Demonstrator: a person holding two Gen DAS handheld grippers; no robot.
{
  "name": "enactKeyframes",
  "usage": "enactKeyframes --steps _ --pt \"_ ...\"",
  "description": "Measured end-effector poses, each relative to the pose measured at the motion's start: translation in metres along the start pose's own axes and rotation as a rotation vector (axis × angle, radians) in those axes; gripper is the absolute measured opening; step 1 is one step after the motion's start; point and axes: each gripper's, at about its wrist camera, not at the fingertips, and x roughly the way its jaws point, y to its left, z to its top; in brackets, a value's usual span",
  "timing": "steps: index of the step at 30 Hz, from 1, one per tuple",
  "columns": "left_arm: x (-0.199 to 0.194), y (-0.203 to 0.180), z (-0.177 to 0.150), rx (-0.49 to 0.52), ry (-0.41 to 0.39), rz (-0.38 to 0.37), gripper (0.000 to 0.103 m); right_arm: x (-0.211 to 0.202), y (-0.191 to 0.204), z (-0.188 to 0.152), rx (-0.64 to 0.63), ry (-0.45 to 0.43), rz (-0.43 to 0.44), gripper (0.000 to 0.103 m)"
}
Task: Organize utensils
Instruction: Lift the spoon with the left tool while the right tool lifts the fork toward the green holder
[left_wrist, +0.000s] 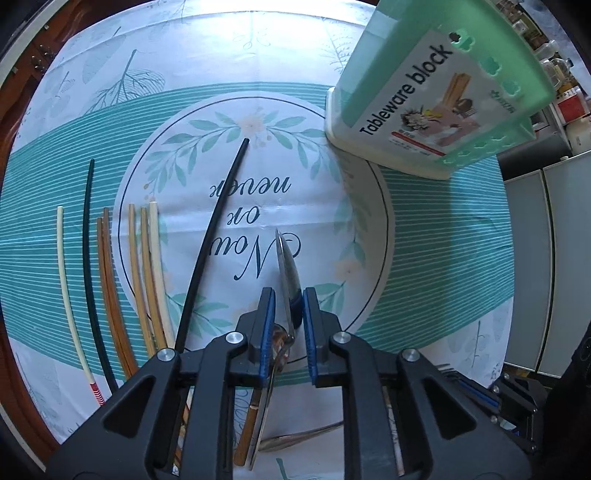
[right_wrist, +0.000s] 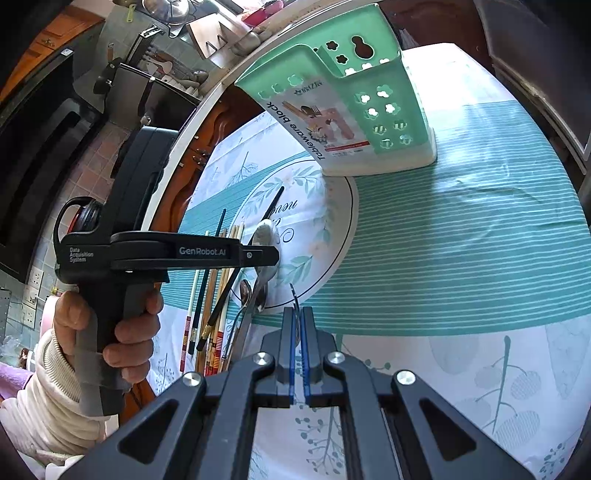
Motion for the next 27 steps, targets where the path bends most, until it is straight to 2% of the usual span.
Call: enactKeyframes --steps 2,3,8,16,20,24,27 --pt "0.004 -0.001 0.000 0.006 0.012 -0.006 0.009 0.000 0.001 0.000 -0.006 -0.001 -0.001 0.002" --pt "0.004 -0.001 -0.001 0.008 0.009 -0.025 0.003 -0.001 0.003 0.000 -0.012 -0.002 -0.003 0.002" --pt "-0.014 -0.006 -0.011 0.033 -0.039 -0.051 0.003 -0.011 0.018 0.002 -0.067 -0.031 -0.026 0.002" --pt "-0.100 -0.021 -0.039 0.146 -0.256 -0.144 0.003 -0.064 0.047 0.025 -0.170 -0.174 -0.091 0.000" --pt "-0.146 -0.030 -0.036 0.176 -0.363 -0.171 0.002 -0.096 0.058 0.041 -0.205 -0.258 -0.142 0.000" --pt "-0.189 -0.039 -0.033 0.210 -0.469 -0.186 0.002 -0.107 0.057 0.052 -0.216 -0.283 -0.173 0.000" --pt "-0.216 -0.045 -0.032 0.225 -0.526 -0.205 0.002 -0.099 0.041 0.055 -0.152 -0.236 -0.150 0.000"
